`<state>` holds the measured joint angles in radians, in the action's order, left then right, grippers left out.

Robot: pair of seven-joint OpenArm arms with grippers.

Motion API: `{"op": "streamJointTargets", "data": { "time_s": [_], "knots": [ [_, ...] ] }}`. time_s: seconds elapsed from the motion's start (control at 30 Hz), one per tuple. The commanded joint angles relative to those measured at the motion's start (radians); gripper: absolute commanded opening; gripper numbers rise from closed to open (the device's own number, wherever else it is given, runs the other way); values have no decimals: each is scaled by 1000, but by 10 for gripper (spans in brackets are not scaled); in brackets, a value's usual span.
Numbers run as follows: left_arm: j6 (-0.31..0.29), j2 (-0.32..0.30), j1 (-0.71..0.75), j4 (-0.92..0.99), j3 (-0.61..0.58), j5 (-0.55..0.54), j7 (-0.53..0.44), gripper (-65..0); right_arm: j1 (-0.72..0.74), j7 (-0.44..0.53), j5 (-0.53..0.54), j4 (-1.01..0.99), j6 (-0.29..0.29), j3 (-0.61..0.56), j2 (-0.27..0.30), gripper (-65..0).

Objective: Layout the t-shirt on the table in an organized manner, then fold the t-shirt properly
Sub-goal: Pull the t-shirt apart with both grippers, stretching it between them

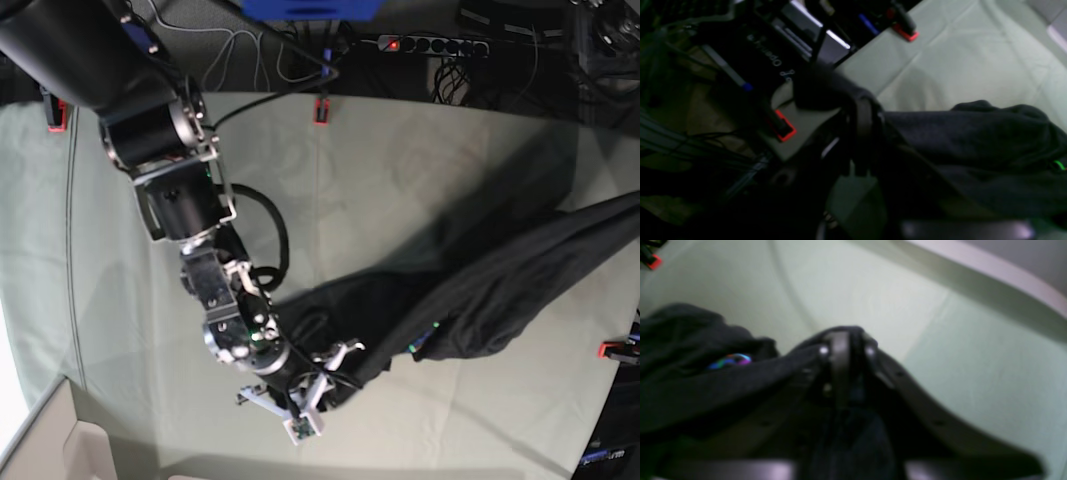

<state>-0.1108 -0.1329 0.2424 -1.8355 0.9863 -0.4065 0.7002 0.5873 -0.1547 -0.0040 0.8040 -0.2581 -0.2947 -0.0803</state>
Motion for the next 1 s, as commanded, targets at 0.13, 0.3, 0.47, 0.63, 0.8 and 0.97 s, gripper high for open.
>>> {"op": "streamJointTargets", "data": {
  "time_s": [0.13, 0.3, 0.47, 0.63, 0.8, 0.97],
  "knots": [
    [0, -32, -16, 52, 6, -4, -21, -649, -39, 37, 8, 140, -45, 15, 6, -313],
    [0, -29, -18, 105, 6, -10, -21, -649, -134, 39, 6, 222, -45, 33, 40, -212],
    [0, -24, -19, 112, 3, -13, -21, -649, -112, 51, 9, 78, -40, 45, 70, -208],
    [0, -18, -18, 102, 4, -13, -21, -649, -39, 149, 9, -153, -40, 188, 70, -208],
    [0, -11, -16, 99, 6, -13, -21, -649, 13, 228, 9, -338, -40, 228, 70, -209],
    [0, 9, -18, 105, 6, -13, -21, -649, -17, 267, 9, -360, -40, 228, 64, -210]
  ]
}}
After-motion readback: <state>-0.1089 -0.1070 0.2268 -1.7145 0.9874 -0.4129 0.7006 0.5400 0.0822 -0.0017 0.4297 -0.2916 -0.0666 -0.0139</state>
